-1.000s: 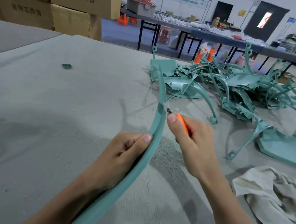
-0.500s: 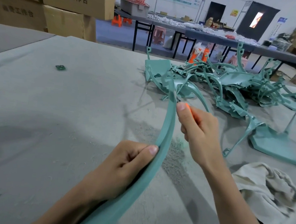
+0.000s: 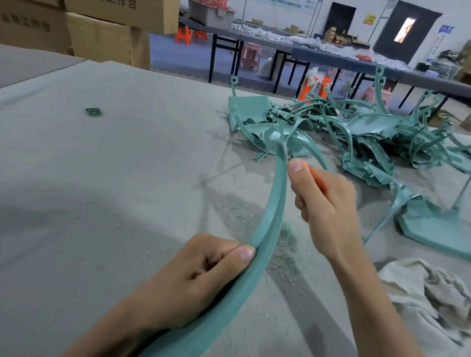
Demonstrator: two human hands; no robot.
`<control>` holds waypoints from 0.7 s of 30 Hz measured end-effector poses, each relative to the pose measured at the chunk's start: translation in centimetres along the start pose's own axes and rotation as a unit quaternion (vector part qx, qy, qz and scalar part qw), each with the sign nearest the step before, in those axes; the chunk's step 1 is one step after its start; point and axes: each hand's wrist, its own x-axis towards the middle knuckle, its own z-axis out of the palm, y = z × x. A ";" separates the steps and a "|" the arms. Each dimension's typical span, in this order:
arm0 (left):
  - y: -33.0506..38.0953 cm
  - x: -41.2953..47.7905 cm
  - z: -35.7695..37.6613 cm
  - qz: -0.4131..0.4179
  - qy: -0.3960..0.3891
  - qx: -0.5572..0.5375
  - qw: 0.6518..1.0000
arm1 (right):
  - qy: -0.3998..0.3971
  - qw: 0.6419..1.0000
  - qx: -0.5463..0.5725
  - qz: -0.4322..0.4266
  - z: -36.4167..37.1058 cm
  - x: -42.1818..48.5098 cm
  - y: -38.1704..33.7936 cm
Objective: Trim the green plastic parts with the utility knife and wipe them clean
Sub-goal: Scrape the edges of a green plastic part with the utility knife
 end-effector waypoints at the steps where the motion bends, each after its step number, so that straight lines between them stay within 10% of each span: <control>1: 0.0 0.0 0.0 0.001 0.001 0.000 1.000 | 0.002 1.000 -0.002 -0.002 -0.1 0.2 0.0; 21: 0.2 -0.3 -0.8 -0.001 -0.020 0.006 1.000 | -0.009 1.000 -0.003 0.011 0.0 0.2 -0.1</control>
